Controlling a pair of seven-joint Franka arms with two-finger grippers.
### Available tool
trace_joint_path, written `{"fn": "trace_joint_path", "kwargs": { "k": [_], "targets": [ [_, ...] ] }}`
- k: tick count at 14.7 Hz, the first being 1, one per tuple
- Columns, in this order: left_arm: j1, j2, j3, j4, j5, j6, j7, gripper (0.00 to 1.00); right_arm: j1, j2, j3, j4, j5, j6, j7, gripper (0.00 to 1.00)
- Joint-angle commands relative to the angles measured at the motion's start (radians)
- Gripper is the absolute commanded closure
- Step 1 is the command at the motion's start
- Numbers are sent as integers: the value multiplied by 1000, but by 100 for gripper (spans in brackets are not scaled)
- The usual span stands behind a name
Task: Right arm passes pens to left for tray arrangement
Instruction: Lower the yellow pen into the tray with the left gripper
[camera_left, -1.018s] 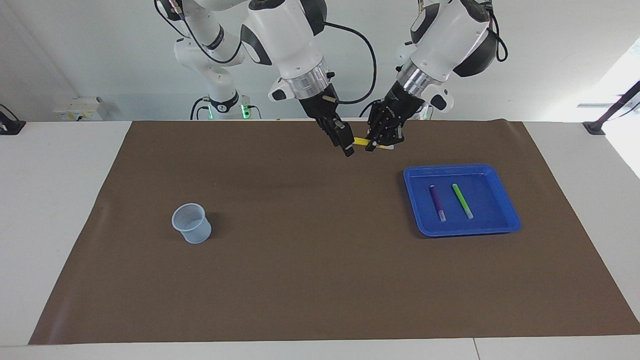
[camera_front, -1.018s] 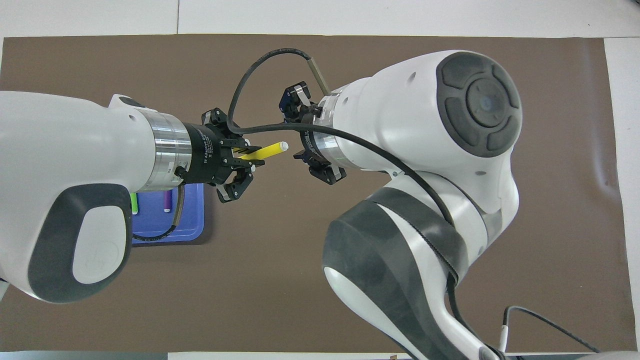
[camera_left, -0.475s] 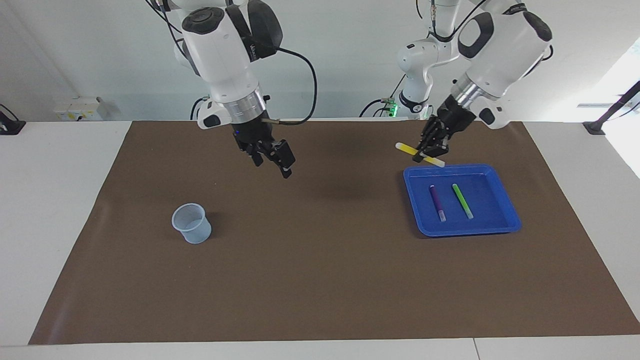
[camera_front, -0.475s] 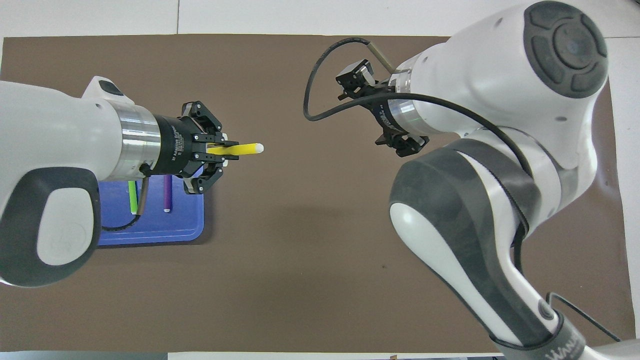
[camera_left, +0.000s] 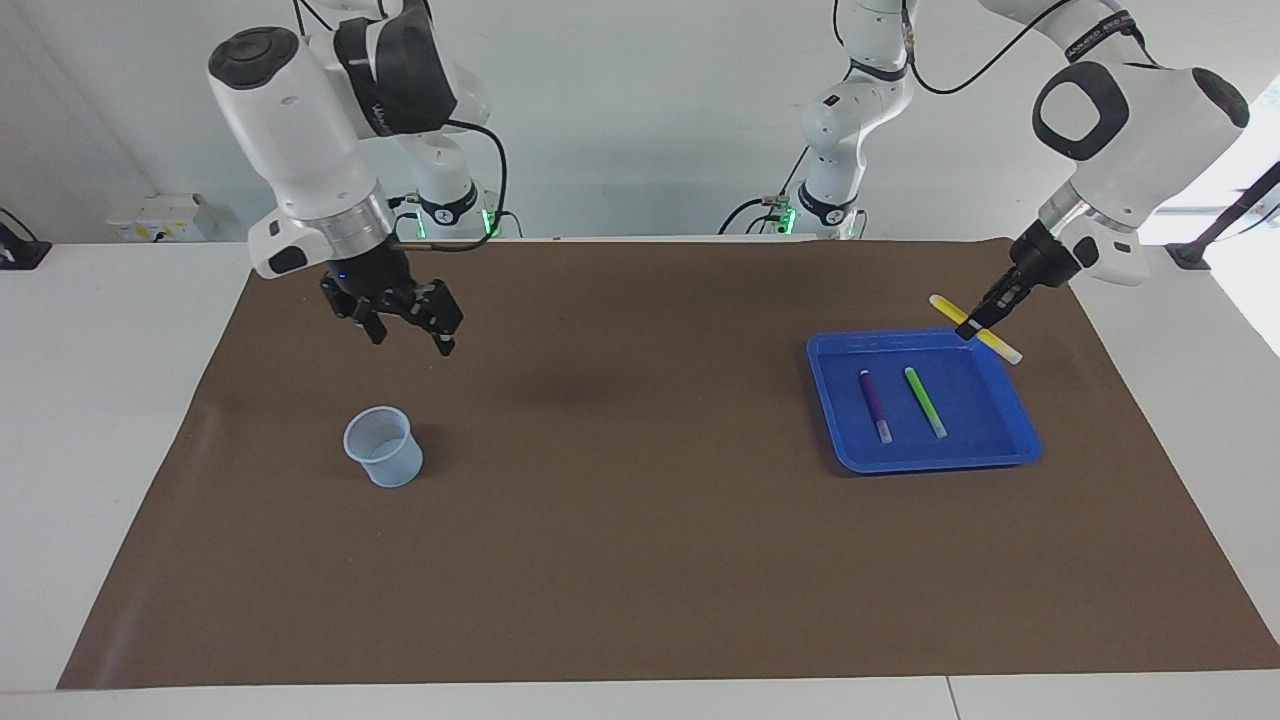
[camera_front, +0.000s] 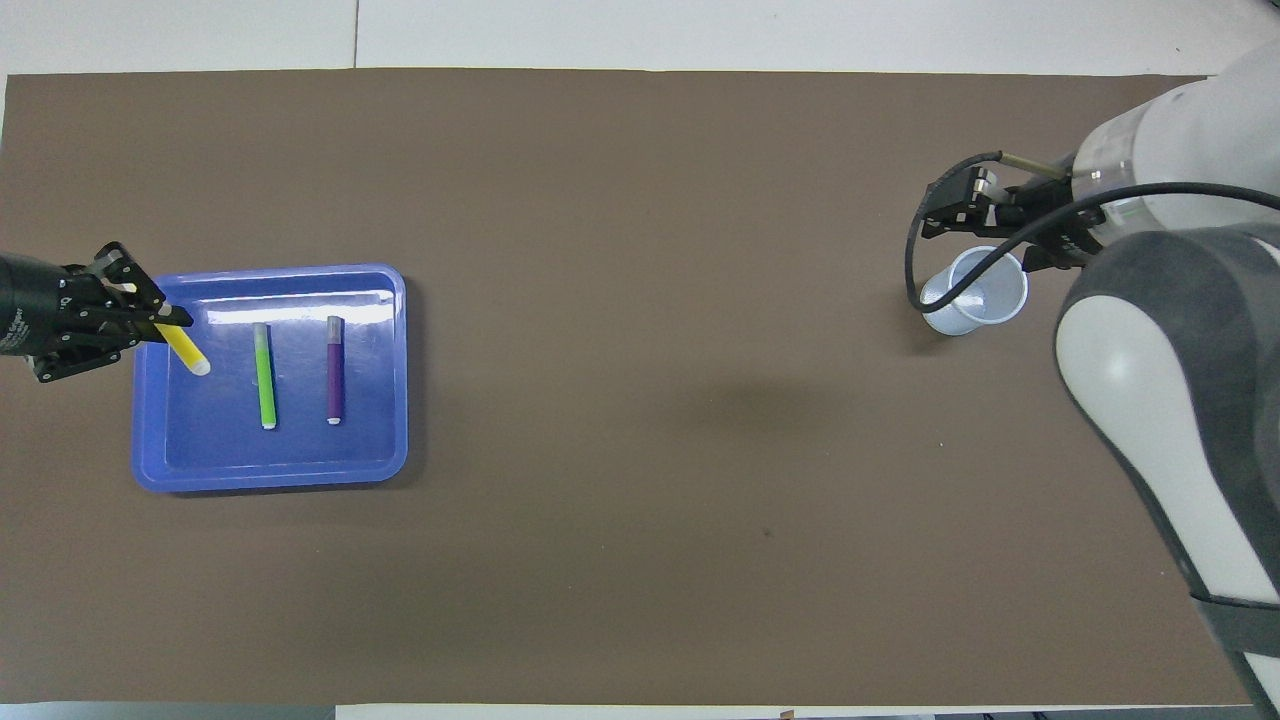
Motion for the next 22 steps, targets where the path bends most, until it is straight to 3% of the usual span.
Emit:
{"fn": "trace_joint_path", "kwargs": {
  "k": [1, 5, 11, 20, 21, 22],
  "targets": [
    [12, 103, -11, -6, 155, 90, 198, 100, 12, -38, -73, -29, -60, -9, -135, 0],
    [41, 251, -11, -16, 322, 220, 338, 100, 12, -60, -139, 2, -89, -53, -223, 0],
    [10, 300, -11, -96, 434, 316, 340, 100, 8, -106, -146, 25, -97, -189, -260, 0],
    [7, 297, -13, -156, 467, 346, 335, 100, -15, -107, -76, 25, -97, -204, -246, 0],
    [10, 297, -13, -156, 467, 345, 338, 87, -15, -107, -76, 25, -92, -205, -244, 0],
    [10, 297, -13, -156, 467, 343, 340, 4, -15, -107, -76, 25, -88, -205, -243, 0]
  ]
}}
